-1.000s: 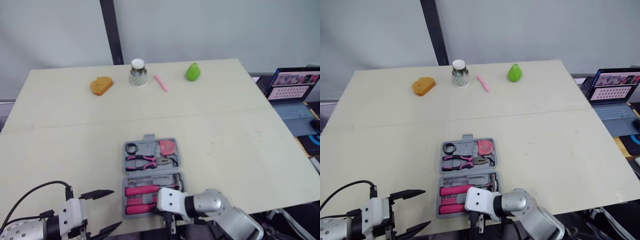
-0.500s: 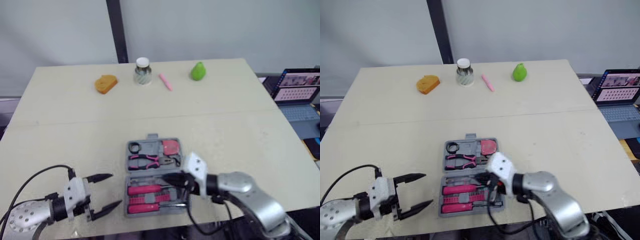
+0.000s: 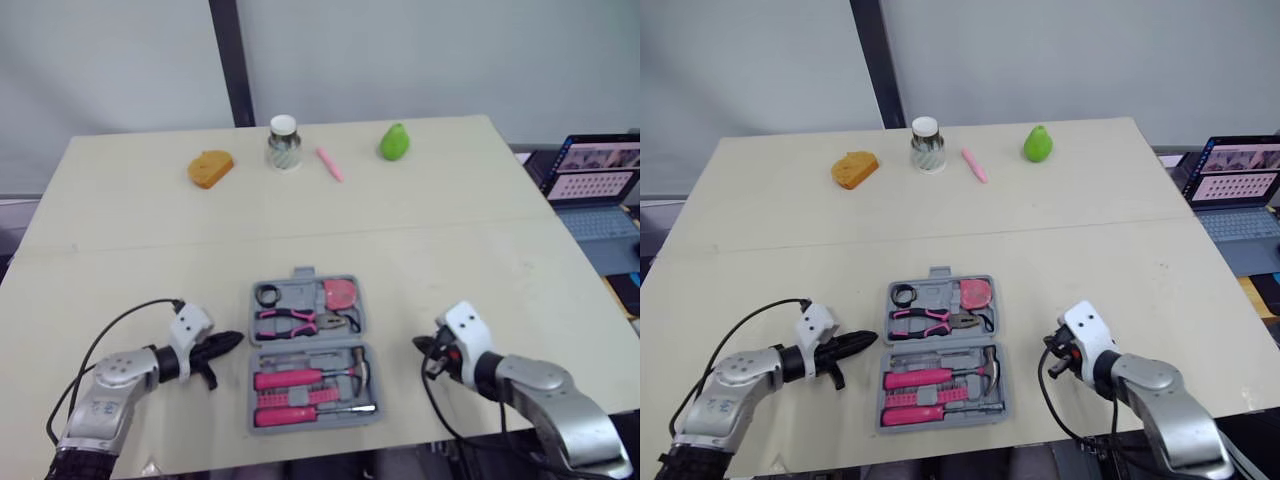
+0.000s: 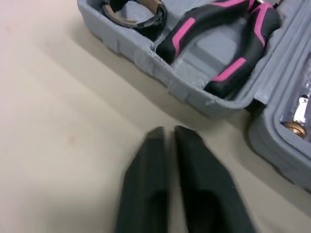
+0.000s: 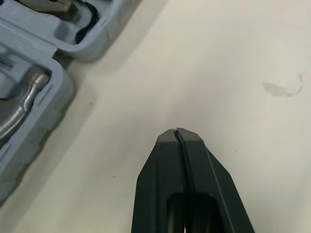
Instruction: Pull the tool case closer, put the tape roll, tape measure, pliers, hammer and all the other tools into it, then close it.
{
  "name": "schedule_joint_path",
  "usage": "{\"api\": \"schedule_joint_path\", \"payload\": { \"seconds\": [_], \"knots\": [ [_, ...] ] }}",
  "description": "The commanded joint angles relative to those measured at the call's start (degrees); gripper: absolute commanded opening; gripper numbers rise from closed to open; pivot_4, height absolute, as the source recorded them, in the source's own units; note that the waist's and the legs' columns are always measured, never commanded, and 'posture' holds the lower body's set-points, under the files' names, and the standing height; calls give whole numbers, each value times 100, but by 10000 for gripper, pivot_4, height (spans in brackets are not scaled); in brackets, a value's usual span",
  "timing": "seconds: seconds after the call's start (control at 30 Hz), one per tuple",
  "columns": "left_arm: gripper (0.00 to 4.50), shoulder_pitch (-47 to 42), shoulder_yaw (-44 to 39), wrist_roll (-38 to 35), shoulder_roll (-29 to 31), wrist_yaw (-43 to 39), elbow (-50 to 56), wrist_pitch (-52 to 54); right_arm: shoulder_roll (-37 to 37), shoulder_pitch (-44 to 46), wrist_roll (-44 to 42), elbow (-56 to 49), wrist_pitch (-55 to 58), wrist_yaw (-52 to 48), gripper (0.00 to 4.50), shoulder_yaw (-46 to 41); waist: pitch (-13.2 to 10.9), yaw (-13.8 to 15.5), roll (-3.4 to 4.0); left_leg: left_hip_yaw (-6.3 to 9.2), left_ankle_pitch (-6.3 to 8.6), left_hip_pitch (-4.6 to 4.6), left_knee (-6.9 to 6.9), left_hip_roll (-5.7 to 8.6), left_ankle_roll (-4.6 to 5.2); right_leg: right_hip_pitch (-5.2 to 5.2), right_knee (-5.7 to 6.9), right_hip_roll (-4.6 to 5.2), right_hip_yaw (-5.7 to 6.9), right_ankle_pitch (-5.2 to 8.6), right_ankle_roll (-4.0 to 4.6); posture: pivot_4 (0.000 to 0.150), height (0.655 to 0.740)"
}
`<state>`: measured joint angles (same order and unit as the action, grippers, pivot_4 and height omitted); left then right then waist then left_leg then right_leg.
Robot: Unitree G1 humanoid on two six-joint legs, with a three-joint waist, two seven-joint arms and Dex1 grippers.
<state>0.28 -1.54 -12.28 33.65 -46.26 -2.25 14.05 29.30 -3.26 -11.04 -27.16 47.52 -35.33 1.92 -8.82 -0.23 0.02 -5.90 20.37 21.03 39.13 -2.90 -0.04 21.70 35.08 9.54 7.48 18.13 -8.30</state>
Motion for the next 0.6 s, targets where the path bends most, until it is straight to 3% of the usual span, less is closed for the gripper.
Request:
{"api": "schedule_joint_path", "payload": {
  "seconds": [0.03, 0.6],
  "knots": [
    [267, 38, 338, 243, -126, 104, -142, 85, -124, 209, 83, 184, -258, 147, 0, 289, 5, 28, 10, 0, -1, 0, 0, 0, 1, 0, 0, 0, -1, 0, 0, 1500, 7400],
    [267, 595, 584, -13, -12, -135, 747, 790, -236, 547, -29, 412, -271, 68, 0, 1029, 7, 8, 16, 10, -1, 2, 1, 0, 2, -5, -5, 1, 0, -1, -1, 1500, 7400]
  ]
}}
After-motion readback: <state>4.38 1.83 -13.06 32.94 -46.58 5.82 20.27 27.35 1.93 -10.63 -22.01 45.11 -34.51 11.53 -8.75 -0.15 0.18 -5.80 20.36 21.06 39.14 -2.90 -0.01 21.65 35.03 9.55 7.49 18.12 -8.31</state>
